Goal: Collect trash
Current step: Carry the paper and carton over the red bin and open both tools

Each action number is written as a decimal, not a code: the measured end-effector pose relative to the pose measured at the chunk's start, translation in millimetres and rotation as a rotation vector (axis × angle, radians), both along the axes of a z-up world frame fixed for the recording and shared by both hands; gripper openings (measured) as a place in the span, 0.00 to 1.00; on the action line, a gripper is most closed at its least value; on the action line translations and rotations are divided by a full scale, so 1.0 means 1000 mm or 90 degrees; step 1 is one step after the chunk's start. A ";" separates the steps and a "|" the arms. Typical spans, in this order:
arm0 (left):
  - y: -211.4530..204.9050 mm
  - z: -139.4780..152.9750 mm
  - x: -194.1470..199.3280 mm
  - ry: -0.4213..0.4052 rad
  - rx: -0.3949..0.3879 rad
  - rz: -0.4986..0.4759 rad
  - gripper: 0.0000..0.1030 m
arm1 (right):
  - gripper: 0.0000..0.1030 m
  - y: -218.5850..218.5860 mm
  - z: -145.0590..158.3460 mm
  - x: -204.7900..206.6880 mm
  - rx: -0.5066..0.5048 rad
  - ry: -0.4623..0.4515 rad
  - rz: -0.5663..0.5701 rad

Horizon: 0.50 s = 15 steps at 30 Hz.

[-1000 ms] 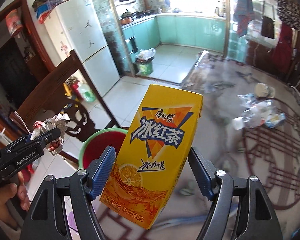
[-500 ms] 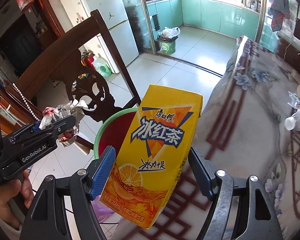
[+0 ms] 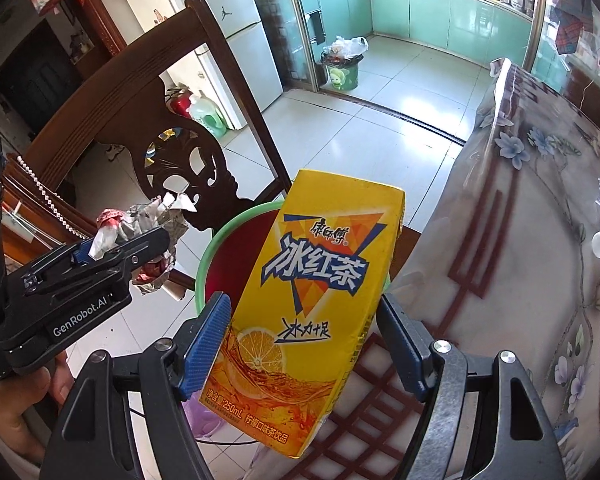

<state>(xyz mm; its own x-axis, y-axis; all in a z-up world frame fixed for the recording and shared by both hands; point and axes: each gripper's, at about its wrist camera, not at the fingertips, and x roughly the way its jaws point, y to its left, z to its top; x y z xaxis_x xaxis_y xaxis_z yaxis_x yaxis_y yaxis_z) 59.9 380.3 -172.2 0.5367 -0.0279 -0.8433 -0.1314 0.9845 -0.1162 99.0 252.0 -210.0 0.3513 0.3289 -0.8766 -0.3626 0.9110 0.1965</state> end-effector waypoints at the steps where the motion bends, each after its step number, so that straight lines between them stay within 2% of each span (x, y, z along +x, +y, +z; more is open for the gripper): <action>1: 0.000 -0.001 0.001 0.002 -0.002 -0.001 0.48 | 0.72 0.002 -0.002 0.000 0.001 0.001 0.001; 4: 0.001 -0.001 0.001 0.005 -0.008 -0.002 0.54 | 0.73 0.002 -0.002 0.000 0.003 0.002 0.002; 6: 0.001 -0.001 0.002 0.005 -0.003 0.001 0.68 | 0.73 0.001 -0.003 0.000 0.004 -0.002 0.005; 7: 0.001 0.000 0.002 0.003 0.001 0.005 0.80 | 0.73 0.001 -0.003 0.000 0.003 -0.005 0.008; 15: 0.002 0.001 0.001 0.002 0.011 0.022 0.83 | 0.73 0.004 -0.002 -0.003 0.016 -0.016 0.030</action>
<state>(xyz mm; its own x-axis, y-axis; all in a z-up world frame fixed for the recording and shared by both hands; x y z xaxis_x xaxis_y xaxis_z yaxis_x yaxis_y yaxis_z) 60.8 382.0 -170.8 0.5346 0.0055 -0.8451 -0.1660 0.9812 -0.0986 96.1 256.4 -211.9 0.3566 0.3679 -0.8588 -0.4097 0.8877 0.2102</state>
